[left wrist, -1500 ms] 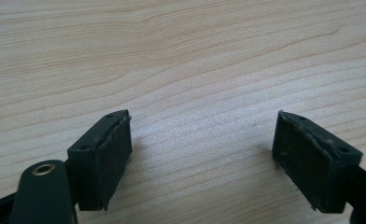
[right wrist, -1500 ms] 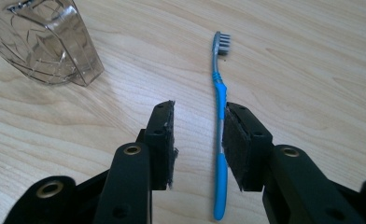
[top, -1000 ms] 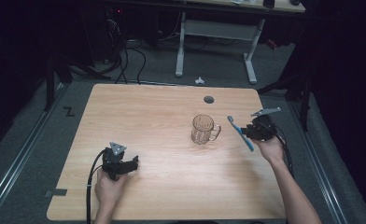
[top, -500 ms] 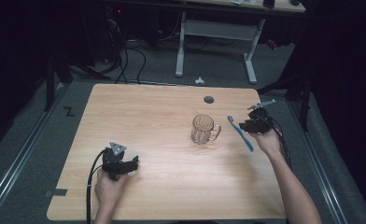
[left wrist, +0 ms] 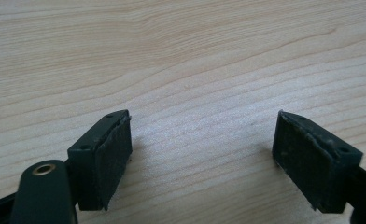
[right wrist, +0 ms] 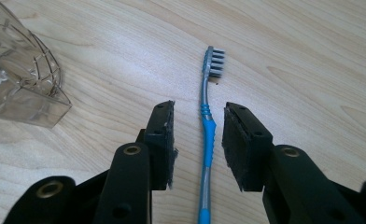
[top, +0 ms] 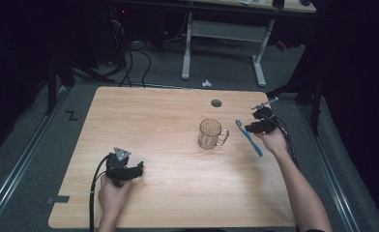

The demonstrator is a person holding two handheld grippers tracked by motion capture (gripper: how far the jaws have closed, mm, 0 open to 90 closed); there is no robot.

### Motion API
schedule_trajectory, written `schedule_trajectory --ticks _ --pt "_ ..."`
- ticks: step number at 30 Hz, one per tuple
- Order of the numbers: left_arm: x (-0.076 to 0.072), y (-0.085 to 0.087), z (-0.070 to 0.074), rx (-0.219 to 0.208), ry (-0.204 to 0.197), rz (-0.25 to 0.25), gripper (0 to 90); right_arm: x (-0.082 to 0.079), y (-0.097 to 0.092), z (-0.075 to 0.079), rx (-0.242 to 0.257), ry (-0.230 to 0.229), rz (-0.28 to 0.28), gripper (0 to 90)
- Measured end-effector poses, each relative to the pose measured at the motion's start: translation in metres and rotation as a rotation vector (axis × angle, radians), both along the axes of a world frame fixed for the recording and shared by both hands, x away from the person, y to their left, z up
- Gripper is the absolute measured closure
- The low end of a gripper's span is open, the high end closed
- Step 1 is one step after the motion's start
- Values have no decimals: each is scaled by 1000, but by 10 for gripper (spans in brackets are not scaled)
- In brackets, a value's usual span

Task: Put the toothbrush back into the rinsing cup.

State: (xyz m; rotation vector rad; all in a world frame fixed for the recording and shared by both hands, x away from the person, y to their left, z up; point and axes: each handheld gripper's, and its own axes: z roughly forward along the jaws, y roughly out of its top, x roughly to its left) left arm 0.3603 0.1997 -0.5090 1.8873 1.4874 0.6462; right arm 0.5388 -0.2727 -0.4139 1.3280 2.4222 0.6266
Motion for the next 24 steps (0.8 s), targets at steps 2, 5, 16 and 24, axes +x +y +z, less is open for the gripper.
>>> schedule_trajectory --ticks 2,5,16,24 --pt "0 0 0 0 0 0 203 2 1 0 -4 2 1 640" --pt "0 0 0 0 0 0 203 8 5 -2 -22 20 3 638" --pt "0 0 0 0 0 0 203 23 9 -16 -78 74 -4 636" --pt "0 0 0 0 0 0 203 29 10 -27 -100 115 -18 628"
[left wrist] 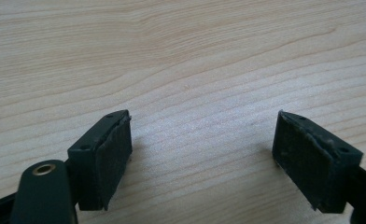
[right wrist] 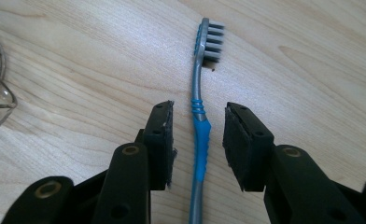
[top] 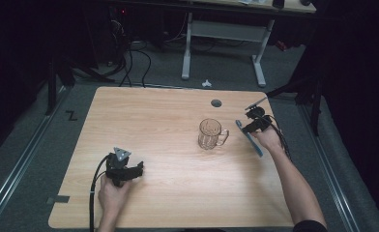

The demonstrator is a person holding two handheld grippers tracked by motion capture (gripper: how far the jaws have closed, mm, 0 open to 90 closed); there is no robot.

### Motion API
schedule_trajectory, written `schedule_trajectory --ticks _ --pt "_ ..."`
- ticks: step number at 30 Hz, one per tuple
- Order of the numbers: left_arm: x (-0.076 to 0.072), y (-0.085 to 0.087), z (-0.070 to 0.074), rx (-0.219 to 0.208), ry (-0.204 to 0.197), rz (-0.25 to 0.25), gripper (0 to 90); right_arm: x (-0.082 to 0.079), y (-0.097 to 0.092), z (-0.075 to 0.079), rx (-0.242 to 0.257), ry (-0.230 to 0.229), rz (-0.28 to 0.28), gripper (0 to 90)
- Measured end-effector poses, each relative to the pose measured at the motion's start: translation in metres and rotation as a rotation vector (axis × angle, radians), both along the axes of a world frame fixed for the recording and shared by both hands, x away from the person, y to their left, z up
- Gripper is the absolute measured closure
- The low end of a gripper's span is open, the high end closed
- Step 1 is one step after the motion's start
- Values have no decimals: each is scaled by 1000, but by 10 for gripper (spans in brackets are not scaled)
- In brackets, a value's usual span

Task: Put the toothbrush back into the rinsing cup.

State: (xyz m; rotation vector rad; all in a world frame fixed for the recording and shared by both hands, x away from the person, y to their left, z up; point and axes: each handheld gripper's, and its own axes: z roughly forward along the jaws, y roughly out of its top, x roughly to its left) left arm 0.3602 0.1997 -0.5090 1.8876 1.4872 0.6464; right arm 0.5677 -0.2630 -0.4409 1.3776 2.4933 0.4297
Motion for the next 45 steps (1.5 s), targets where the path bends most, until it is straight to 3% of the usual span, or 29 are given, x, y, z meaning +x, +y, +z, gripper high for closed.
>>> schedule_trajectory --ticks 14,21,29,36,45 --pt "0 0 0 0 0 0 203 9 3 -17 -8 32 -15 614" --pt "0 0 0 0 0 0 203 14 6 -22 -18 50 -10 659" --pt "0 0 0 0 0 0 203 19 14 -21 -48 74 10 728" --pt "0 0 0 0 0 0 203 19 13 -21 -44 89 14 791" --pt "0 0 0 0 0 0 203 19 12 -21 -47 98 20 813"
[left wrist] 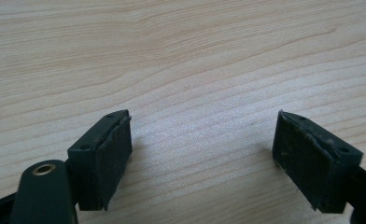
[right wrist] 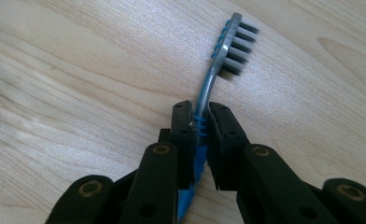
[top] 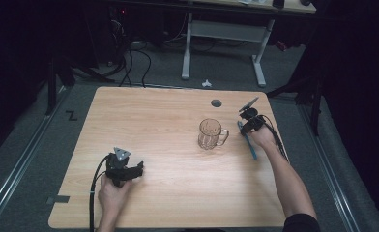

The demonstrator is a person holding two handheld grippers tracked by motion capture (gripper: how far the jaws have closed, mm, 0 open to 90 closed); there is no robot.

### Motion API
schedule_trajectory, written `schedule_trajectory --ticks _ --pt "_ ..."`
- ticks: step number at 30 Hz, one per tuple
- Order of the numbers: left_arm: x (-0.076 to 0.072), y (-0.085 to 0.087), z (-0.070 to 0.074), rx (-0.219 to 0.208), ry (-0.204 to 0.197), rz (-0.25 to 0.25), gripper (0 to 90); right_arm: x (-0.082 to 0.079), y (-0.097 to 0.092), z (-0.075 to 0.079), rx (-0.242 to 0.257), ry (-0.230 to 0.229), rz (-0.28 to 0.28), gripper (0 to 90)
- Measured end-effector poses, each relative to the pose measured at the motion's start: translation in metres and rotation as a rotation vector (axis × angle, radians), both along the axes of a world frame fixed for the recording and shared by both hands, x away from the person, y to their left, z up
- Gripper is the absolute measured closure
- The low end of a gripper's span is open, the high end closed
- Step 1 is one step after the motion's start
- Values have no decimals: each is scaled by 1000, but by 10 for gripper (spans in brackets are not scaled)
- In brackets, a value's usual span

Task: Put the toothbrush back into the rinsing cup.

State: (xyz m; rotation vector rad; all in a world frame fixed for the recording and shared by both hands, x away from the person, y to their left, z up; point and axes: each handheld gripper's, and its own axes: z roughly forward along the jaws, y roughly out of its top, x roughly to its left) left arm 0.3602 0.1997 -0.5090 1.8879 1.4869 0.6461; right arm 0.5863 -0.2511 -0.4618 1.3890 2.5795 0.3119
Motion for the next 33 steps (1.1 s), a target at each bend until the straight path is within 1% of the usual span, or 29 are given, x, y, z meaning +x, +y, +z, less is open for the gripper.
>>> schedule_trajectory --ticks 8,10,11,14,17,20,23,24,27,28,33 --pt "0 0 0 0 0 0 203 -1 0 0 -5 -3 5 816" --pt "0 0 0 0 0 0 203 -3 0 2 6 0 -2 816" --pt "0 0 0 0 0 0 204 -4 -1 2 9 -8 8 817" --pt "0 0 0 0 0 0 203 -8 1 7 13 -17 14 817" --pt "0 0 0 0 0 0 203 -10 2 13 17 -37 35 817" --pt "0 0 0 0 0 0 203 -14 4 19 26 -50 41 818" --pt "0 0 0 0 0 0 203 -16 4 22 27 -59 43 819" --pt "0 0 0 0 0 0 203 -16 4 23 28 -62 52 819" --pt "0 0 0 0 0 0 203 -19 5 27 40 -70 60 821" --pt "0 0 0 0 0 0 203 -21 5 28 48 -71 56 822" --pt "0 0 0 0 0 0 203 -25 5 36 65 -94 78 823"
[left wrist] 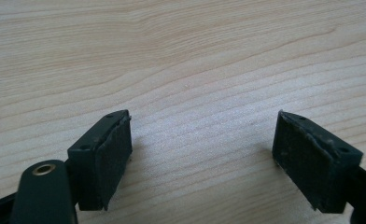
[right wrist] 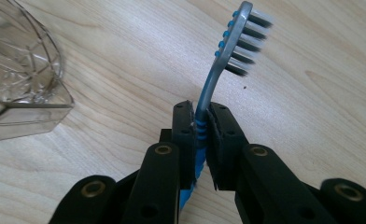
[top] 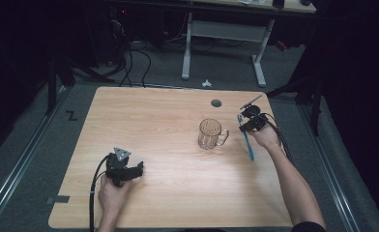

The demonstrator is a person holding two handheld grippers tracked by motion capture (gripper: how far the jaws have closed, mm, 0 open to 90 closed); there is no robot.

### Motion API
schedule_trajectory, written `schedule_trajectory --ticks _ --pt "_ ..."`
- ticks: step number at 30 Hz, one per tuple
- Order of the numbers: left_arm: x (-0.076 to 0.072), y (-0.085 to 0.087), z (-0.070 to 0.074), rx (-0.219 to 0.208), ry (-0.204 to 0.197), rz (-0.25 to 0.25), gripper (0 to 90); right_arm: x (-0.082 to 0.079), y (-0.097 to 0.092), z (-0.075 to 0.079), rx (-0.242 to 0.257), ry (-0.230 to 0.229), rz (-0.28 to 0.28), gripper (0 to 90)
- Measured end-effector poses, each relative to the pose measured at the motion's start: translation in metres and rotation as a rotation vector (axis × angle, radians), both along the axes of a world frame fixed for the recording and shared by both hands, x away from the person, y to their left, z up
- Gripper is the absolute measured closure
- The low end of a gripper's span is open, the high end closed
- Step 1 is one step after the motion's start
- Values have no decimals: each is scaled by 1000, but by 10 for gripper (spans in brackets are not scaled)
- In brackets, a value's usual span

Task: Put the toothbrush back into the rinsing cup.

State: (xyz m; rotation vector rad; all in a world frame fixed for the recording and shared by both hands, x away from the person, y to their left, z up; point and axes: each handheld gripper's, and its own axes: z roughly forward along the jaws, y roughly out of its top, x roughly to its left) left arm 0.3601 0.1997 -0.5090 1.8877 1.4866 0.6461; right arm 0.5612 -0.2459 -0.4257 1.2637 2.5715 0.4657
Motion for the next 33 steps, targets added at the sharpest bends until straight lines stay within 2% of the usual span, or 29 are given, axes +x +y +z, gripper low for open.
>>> schedule_trajectory --ticks 8,10,20,27,33 --pt "0 0 0 0 0 0 203 -10 0 13 38 -41 19 823" --pt "0 0 0 0 0 0 203 -15 0 19 59 -60 38 824" --pt "0 0 0 0 0 -1 203 -29 -3 23 108 -89 58 824" --pt "0 0 0 0 0 -1 203 -37 -5 33 145 -121 67 824" --pt "0 0 0 0 0 -1 203 -48 -2 40 172 -147 96 825"
